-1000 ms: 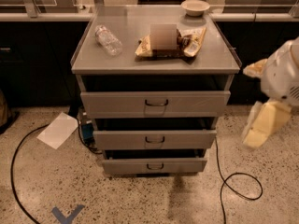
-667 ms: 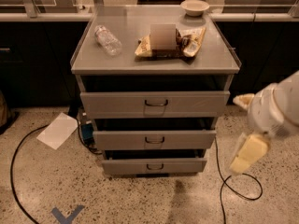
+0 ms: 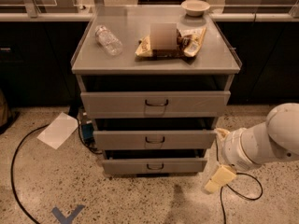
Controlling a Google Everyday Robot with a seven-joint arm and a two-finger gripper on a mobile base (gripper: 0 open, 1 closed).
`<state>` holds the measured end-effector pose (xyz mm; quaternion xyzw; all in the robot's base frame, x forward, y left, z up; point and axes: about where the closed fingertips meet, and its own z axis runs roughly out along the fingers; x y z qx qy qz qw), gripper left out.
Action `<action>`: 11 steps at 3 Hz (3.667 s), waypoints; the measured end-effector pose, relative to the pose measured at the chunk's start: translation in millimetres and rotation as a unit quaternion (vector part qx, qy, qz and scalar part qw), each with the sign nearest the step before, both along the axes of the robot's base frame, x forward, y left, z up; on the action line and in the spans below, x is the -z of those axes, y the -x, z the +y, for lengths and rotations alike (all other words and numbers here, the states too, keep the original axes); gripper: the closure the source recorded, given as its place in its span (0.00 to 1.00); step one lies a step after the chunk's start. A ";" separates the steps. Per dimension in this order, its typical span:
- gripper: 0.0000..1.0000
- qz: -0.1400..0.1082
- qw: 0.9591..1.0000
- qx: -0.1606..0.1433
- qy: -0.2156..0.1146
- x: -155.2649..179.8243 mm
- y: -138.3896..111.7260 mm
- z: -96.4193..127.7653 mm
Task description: Open middle drawer
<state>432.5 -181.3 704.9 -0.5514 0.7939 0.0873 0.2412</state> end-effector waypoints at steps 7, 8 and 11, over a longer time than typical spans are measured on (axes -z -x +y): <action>0.00 -0.027 0.994 -0.073 -0.080 165.4 -105.0 63.9; 0.00 -0.052 0.991 -0.092 -0.083 183.7 -134.1 83.1; 0.00 -0.068 0.991 -0.096 -0.058 222.6 -175.1 94.5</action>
Offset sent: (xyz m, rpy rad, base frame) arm 0.0161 0.0380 -0.0600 0.1167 -0.0479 0.0924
